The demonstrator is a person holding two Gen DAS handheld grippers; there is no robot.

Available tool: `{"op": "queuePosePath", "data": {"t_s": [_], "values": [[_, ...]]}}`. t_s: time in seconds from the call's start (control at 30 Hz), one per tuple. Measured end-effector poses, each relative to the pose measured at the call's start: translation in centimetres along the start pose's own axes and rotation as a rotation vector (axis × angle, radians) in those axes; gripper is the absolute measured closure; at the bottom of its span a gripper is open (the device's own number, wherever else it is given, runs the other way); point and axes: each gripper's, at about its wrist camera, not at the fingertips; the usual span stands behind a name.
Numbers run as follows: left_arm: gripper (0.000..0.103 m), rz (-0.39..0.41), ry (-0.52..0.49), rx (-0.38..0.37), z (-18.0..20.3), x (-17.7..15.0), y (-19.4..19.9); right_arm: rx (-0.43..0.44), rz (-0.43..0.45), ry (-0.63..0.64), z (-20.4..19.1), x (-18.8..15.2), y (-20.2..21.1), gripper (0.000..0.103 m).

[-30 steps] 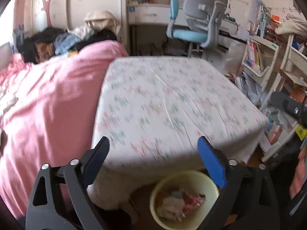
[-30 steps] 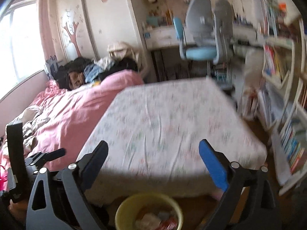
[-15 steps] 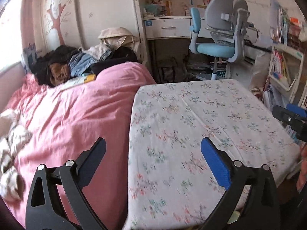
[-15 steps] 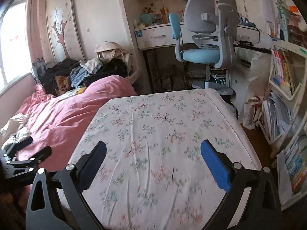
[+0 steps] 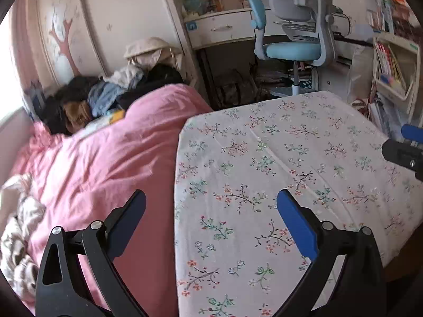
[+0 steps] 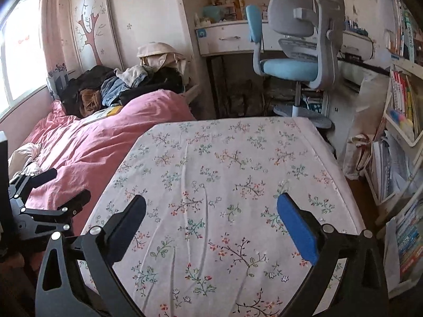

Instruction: Collect trash

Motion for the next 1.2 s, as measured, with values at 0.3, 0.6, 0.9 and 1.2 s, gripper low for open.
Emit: {"op": "queuePosePath", "data": {"t_s": [0.3, 0.6, 0.9, 1.2], "values": [[0.007, -0.022, 0.009, -0.018, 0.3, -0.6, 0.3, -0.011, -0.002, 0.009, 0.0, 0.1, 0.1, 0.008], [0.007, -0.065, 0.106, -0.083, -1.3, -0.7, -0.1, -0.053, 0.005, -0.007, 0.9, 0.0, 0.4, 0.008], [0.007, -0.094, 0.187, -0.111, -2.5, -1.0, -0.8, -0.064, 0.012, 0.053, 0.1, 0.0, 0.3, 0.008], [0.007, -0.078, 0.172, -0.109, -2.2, -0.8, -0.5, -0.072, 0.020, 0.104, -0.7, 0.0, 0.2, 0.008]]}}
Point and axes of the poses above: each gripper's, at about its wrist camera, not at the fingertips, and y roughly against the way its jaws point, z to its right, x to its top, and after that the axes turned 7 degrees about x, right-handed
